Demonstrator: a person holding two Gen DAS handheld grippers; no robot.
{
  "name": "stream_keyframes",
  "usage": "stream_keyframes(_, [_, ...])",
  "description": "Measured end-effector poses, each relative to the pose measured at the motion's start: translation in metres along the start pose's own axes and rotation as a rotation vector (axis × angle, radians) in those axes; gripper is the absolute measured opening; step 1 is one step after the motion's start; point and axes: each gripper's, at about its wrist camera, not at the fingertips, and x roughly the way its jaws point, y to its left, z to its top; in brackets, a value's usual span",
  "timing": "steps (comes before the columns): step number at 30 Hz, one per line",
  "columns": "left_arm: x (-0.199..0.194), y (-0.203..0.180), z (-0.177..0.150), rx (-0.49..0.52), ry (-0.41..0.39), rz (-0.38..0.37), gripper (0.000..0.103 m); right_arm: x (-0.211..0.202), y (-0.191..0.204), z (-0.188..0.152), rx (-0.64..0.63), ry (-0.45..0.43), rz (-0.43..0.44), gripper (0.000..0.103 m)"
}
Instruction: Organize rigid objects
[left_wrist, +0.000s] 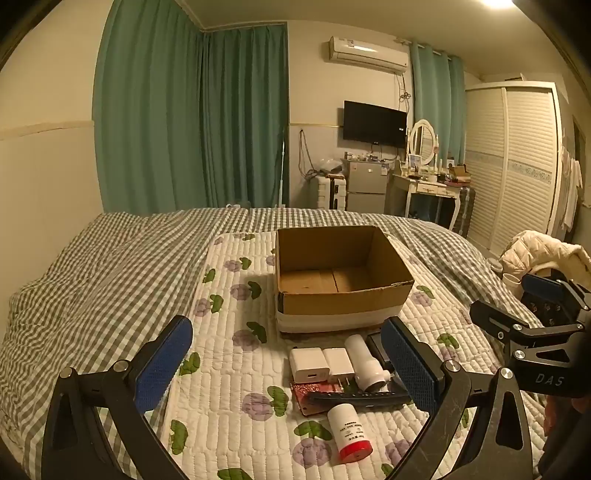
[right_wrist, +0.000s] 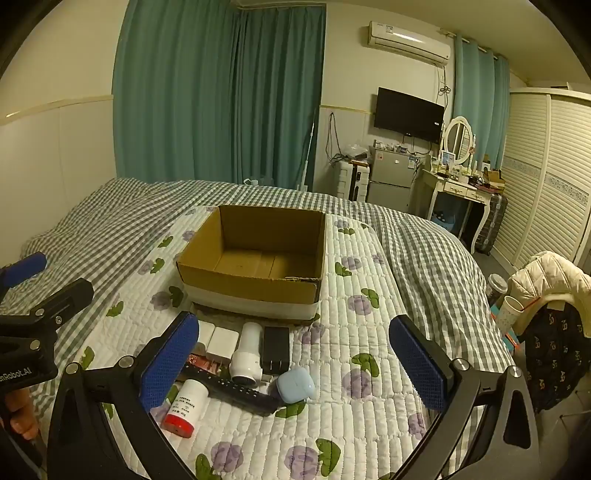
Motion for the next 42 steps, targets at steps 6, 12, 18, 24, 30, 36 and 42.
stream_keyframes(6, [-0.0007,0.001,-0.0003,-0.008,-0.001,0.009,0.103,0.0019,0.0012,0.0008,-0.002,0.004,-0.001,0.103])
stream_keyframes(12, [0.0,0.004,0.0004,-0.02,0.007,0.014,0.103,0.0039,0.0016,0.0009,-0.002,0.008,-0.002,0.103])
stream_keyframes(18, [0.0003,0.0049,0.0006,-0.027,0.01,0.013,0.103,0.0025,0.0005,-0.0003,-0.001,0.008,-0.003,0.103])
stream_keyframes(24, [0.0003,0.0047,0.0005,-0.027,0.012,0.013,0.103,0.0037,0.0011,-0.001,-0.002,0.011,-0.002,0.103])
stream_keyframes(30, [0.0002,0.0038,0.0004,-0.026,0.011,0.013,0.103,0.0034,-0.0002,-0.0015,-0.003,0.013,-0.002,0.103])
stream_keyframes(36, [0.001,0.0014,0.0004,-0.025,0.01,0.015,0.103,0.0039,-0.0019,0.001,-0.004,0.014,-0.002,0.103])
stream_keyframes(42, [0.0009,0.002,0.0,-0.024,0.01,0.014,0.103,0.0042,0.0007,-0.0024,-0.004,0.015,-0.003,0.103])
